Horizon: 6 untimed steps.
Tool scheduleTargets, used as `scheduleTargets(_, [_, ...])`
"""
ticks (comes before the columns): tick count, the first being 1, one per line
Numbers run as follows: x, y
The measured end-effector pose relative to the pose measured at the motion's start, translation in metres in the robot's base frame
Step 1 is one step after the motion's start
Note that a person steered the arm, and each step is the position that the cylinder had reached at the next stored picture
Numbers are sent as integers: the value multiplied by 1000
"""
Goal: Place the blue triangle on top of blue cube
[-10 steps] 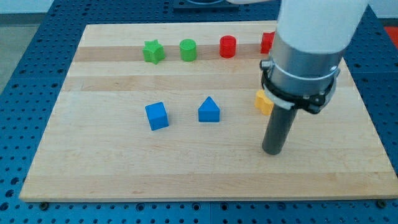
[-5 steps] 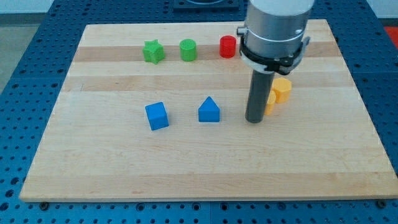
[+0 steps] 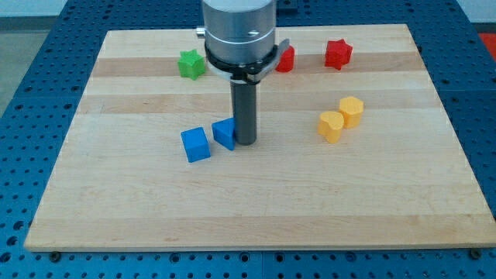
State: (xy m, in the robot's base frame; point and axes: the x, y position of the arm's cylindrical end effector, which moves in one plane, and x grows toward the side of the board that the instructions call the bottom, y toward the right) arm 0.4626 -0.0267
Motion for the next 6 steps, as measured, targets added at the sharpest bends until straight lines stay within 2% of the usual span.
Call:
scheduleTargets(4, [-4,-67])
scheduleTargets(6, [-16,-49])
